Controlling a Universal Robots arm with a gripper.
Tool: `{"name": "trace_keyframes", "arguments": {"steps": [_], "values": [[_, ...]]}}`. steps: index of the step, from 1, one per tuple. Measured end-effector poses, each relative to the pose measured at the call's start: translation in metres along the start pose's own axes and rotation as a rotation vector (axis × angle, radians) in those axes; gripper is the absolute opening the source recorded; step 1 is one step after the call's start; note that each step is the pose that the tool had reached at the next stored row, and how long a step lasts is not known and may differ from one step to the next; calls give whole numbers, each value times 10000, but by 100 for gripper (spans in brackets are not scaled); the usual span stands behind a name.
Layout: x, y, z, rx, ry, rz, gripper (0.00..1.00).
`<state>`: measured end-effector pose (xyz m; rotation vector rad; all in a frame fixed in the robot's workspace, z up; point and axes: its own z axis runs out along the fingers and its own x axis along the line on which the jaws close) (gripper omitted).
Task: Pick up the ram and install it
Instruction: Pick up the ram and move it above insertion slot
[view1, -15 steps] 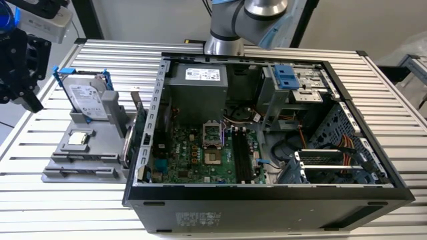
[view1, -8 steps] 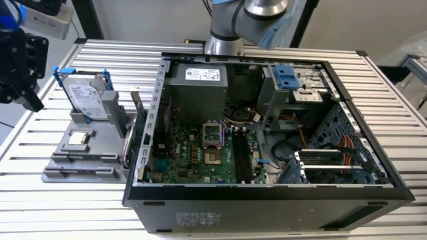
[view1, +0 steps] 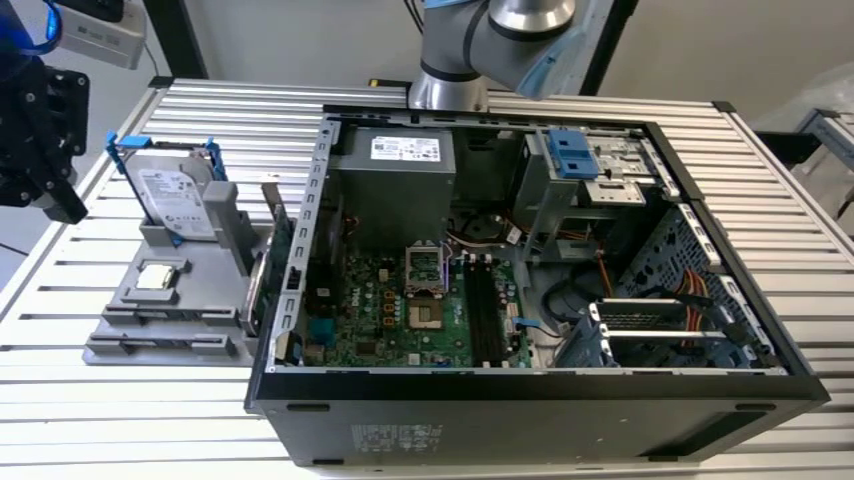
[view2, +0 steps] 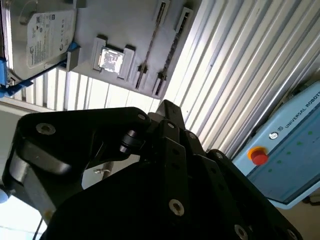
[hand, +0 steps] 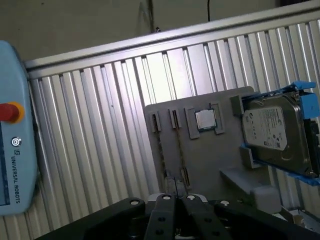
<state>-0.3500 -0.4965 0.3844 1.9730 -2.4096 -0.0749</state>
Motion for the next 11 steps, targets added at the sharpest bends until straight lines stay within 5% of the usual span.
{"name": "trace_keyframes", "arguments": {"steps": [11], "values": [[-5,1,3,-1,26,-354,0]]}}
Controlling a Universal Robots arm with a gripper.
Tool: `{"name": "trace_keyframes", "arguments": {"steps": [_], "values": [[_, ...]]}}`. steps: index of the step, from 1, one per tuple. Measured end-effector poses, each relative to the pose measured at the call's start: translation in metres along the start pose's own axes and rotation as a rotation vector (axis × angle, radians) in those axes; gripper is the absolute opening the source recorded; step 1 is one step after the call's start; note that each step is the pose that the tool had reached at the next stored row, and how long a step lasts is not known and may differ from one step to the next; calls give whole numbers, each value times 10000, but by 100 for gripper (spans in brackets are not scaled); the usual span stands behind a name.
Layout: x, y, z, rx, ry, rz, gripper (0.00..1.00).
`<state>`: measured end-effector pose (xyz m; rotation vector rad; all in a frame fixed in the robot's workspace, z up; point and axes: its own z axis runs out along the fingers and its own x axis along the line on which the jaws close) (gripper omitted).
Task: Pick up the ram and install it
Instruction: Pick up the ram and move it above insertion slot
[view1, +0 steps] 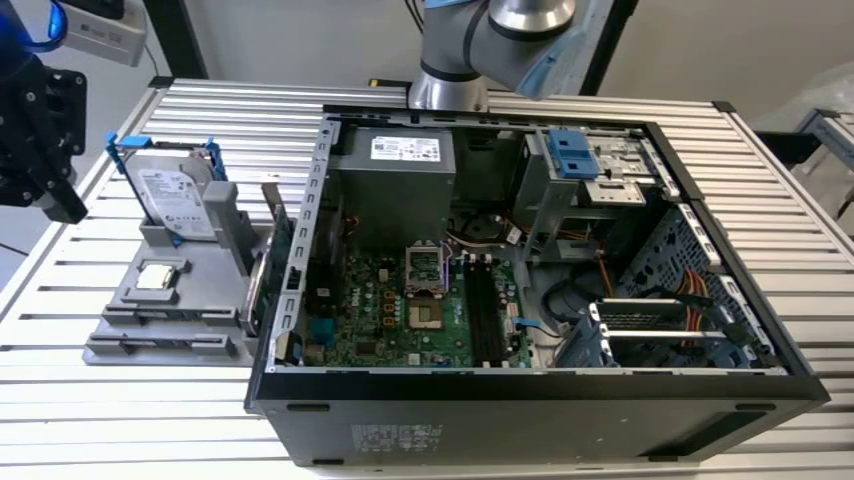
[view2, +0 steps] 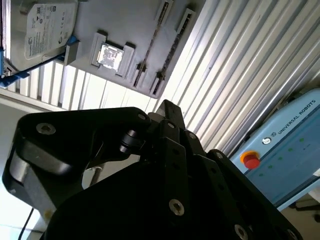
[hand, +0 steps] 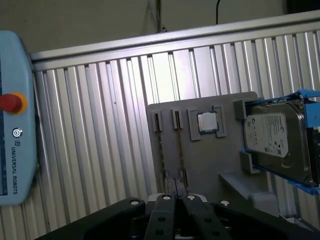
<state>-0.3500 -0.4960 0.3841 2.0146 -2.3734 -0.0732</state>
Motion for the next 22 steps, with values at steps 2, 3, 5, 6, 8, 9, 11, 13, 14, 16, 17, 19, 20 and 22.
{"name": "trace_keyframes", "arguments": {"steps": [2,3,5,6,8,9,11,13,14,16,17,19,20,22], "values": [[-6,2,5,8,6,-106,0],[-9,2,11,22,8,-211,0],[-12,1,22,48,16,-470,0],[-13,1,25,55,22,-599,0],[-16,1,33,63,35,-878,0],[-17,1,37,64,41,-1020,0],[-18,0,43,61,46,-1298,0],[-18,1,47,53,37,-1582,0],[-18,2,51,51,15,-1714,0],[-18,1,56,44,-136,-1877,0],[-18,1,58,36,-236,-1935,0],[-18,0,62,20,-436,-2061,0],[-18,0,65,12,-518,-2123,0],[-18,0,71,3,-610,-2214,0]]}}
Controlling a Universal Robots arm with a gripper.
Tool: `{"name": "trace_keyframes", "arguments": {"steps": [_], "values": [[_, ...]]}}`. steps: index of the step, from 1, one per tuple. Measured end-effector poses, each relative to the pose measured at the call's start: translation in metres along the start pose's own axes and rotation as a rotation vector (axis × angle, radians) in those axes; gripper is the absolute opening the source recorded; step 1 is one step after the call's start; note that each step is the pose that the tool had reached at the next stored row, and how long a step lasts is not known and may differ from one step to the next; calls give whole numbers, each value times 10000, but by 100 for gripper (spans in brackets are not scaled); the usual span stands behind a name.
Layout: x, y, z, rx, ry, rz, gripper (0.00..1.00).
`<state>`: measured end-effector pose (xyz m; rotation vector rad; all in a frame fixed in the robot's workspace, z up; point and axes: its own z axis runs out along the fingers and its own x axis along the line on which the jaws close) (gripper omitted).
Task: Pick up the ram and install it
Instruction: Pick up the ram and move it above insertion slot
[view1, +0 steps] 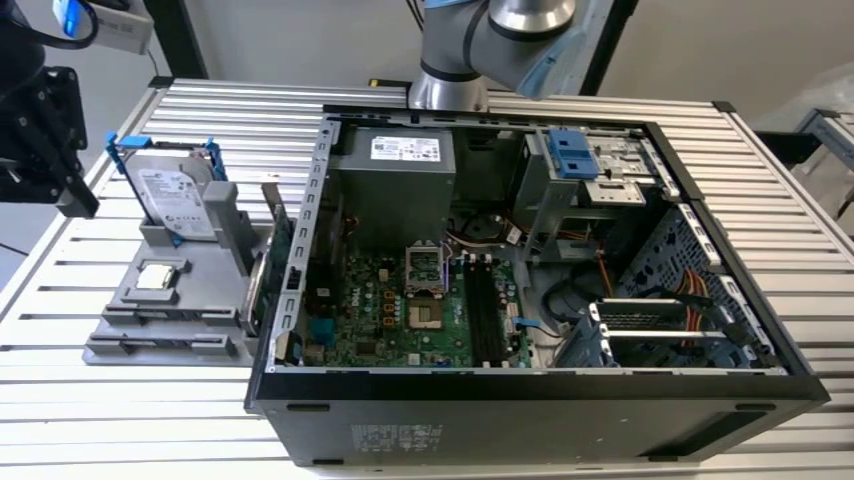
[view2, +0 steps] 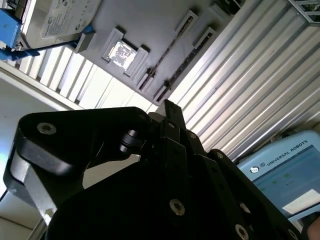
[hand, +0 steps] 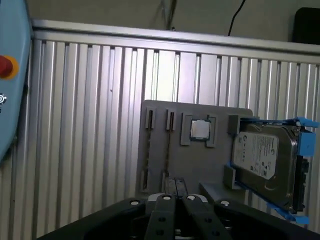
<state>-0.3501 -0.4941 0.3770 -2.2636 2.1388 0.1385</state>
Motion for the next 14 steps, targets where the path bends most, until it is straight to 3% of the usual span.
{"name": "trace_keyframes", "arguments": {"steps": [14], "values": [[1,-1,11,31,-23,367,0]]}}
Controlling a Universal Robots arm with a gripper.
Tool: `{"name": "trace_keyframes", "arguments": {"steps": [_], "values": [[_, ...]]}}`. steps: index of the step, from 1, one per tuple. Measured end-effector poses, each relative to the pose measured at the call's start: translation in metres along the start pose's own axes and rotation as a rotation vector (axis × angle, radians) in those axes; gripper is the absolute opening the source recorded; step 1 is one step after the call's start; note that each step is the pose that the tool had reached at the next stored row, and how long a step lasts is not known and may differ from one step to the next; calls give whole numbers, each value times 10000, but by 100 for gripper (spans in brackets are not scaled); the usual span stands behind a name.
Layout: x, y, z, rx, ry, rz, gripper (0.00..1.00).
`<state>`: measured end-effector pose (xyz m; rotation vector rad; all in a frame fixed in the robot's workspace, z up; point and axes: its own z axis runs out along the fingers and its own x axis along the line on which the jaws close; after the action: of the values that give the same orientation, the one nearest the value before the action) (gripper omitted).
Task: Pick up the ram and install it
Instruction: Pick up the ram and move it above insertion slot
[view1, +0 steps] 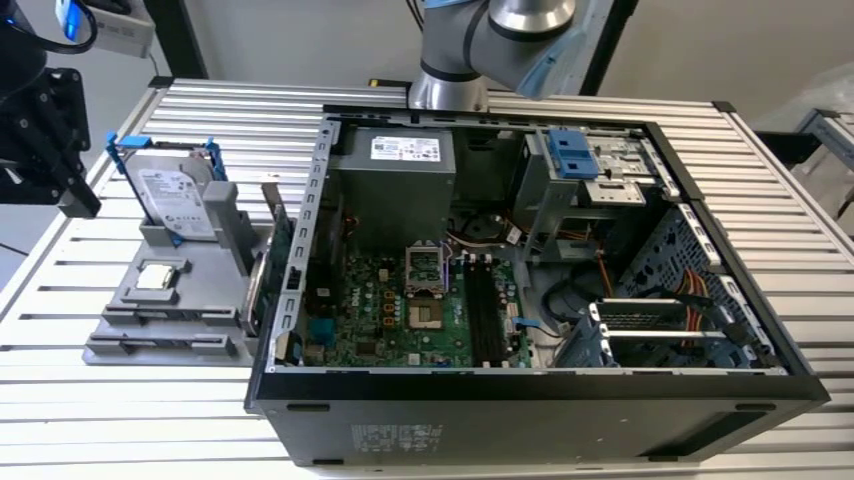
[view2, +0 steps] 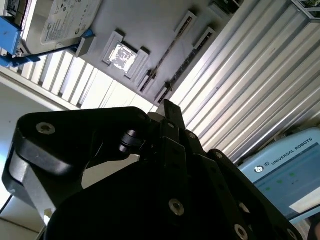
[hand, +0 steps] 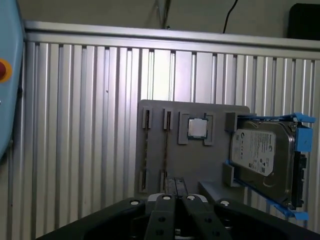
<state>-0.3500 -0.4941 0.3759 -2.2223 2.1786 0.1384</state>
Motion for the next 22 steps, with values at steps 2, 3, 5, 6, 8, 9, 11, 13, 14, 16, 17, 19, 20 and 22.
{"name": "trace_keyframes", "arguments": {"steps": [2,3,5,6,8,9,11,13,14,16,17,19,20,22], "values": [[0,0,0,1,0,7,0],[0,0,0,1,0,10,100],[0,0,0,1,-1,18,100],[0,0,0,2,-1,22,100],[0,0,0,2,-1,29,100],[0,0,0,4,-2,47,100],[0,0,0,5,-2,69,100],[1,0,3,6,-3,69,100],[1,0,7,7,-3,69,100],[1,-1,16,6,-3,70,100],[2,-1,20,6,-3,69,100],[3,-1,30,6,-2,69,100],[3,-1,32,5,-2,70,100],[3,-1,32,3,0,70,100]]}}
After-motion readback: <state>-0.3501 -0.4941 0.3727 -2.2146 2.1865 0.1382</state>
